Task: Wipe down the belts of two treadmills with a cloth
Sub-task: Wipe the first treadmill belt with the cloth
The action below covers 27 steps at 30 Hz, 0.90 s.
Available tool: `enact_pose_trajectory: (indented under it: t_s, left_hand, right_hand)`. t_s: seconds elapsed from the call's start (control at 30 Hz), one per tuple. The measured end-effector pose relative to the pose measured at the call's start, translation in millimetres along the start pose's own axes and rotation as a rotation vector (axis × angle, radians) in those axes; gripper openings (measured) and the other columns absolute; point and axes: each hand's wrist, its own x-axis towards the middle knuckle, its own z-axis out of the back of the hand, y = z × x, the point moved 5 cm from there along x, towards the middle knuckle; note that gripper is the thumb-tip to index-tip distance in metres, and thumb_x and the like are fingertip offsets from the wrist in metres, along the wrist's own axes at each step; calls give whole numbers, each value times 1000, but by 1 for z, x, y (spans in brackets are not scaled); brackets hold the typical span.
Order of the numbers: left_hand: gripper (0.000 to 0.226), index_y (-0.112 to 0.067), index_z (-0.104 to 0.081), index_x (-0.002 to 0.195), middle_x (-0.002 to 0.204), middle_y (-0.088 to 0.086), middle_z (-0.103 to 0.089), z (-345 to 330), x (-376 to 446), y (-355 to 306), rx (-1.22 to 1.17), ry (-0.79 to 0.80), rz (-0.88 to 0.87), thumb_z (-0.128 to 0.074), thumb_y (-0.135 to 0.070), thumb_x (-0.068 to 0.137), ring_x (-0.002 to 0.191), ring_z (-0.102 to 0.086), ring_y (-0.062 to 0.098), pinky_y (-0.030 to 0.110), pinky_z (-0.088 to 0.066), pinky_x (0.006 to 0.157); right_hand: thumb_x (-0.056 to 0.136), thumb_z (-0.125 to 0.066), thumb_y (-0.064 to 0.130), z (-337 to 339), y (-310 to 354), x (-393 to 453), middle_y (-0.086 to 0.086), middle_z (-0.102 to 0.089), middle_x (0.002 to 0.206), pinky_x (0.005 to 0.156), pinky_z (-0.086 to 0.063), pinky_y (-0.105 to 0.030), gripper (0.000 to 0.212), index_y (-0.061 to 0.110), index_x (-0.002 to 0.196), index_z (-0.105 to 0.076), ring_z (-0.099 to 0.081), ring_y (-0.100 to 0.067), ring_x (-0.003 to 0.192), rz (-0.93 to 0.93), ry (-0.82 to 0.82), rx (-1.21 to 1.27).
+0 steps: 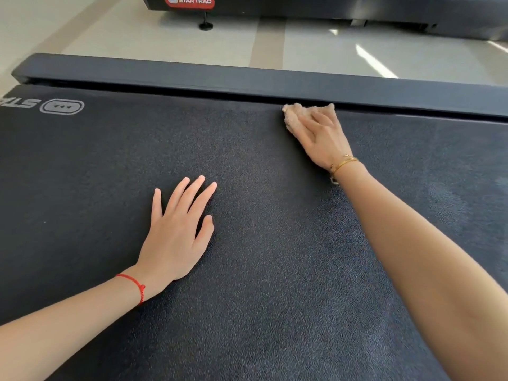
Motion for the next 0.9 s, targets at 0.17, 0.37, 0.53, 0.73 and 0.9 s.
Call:
enact_pose_trajectory:
  t_s: [0.17,0.37,0.53,0.73,0.9]
  left_hand:
    - [62,-31,-19,158,165,-8,-16,1,0,-1,-14,-8,-5,-16,-45,97,153,-4,13,58,-4,122]
    - [62,-30,-23,157,164,-8,-19,2,0,-1,-27,-15,-5,-17,-45,96,153,-7,14,59,-4,121]
    - [63,-28,-25,156,164,-5,-20,4,-2,-3,-32,-9,7,-18,-45,96,153,-8,16,60,-4,121]
    - [54,-27,-27,156,163,-3,-22,3,-2,-3,-49,-24,21,-30,-35,102,153,-10,18,61,-3,121]
    - [54,-27,-27,156,164,-4,-22,4,-2,-3,-58,-43,17,-36,-33,103,153,-9,18,60,-2,121]
  right_hand:
    - [101,-46,37,2,4,-8,-16,-46,145,120,-16,-40,50,10,143,-47,-22,-32,144,-13,0,39]
    - [101,-50,22,13,43,-65,-13,-58,128,110,-25,-33,42,8,140,-49,-40,-34,128,197,-7,105]
    - [99,-54,22,21,80,-153,-16,-52,135,115,-17,-29,43,10,140,-50,-37,-32,132,298,57,95]
    - [98,-54,32,28,57,-181,-9,-49,143,118,-24,-33,44,13,138,-53,-34,-29,141,120,46,63]
    - [97,-59,29,26,71,-189,-11,-56,136,117,-24,-32,40,5,129,-61,-38,-29,137,-8,-26,149]
